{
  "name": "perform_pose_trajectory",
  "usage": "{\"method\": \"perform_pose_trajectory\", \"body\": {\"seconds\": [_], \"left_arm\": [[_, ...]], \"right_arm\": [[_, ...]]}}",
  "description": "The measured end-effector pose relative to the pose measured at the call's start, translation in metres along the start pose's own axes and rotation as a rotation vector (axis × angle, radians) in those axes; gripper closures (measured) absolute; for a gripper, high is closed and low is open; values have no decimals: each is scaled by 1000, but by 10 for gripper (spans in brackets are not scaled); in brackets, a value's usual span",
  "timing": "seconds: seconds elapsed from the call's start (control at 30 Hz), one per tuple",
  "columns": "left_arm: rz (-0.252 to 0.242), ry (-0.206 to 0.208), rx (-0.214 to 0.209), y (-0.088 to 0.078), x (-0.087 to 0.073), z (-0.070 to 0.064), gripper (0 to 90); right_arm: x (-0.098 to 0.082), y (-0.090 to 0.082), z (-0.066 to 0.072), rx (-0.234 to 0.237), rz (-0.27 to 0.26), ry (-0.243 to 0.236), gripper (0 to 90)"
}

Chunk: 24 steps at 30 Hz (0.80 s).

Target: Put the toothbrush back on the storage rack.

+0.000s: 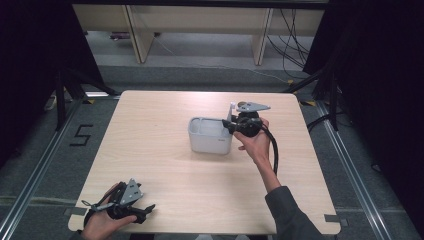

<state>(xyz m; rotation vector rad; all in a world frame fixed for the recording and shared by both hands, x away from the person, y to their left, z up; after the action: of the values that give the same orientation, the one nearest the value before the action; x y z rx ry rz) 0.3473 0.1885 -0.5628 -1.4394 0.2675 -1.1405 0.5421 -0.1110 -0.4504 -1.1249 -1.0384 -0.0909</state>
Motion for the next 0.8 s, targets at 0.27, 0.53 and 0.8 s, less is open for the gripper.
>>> {"method": "perform_pose_trajectory", "body": {"seconds": [0.27, 0.53, 0.8], "left_arm": [[-1, 0, 0, 0, 0, 0, 162], [-5, -9, -7, 1, 0, -1, 162], [0, -4, -1, 1, 0, 0, 163]], "right_arm": [[-2, -10, -3, -18, -40, 9, 434], [-7, -23, 1, -10, -52, -3, 373], [-9, -32, 9, 11, -58, -16, 362]]}}
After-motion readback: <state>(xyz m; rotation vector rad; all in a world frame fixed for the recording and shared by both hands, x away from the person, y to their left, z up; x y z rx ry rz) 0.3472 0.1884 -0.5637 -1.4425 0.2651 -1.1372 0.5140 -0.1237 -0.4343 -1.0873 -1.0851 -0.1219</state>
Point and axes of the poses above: each handheld gripper's, and its own axes: y roughly forward along the jaws, x roughly out of its top, z roughly to its left, the point moved 8 cm from there along y, roughly forward along the jaws, and after that the axes turned 14 degrees about z, right-handed, at the moved point
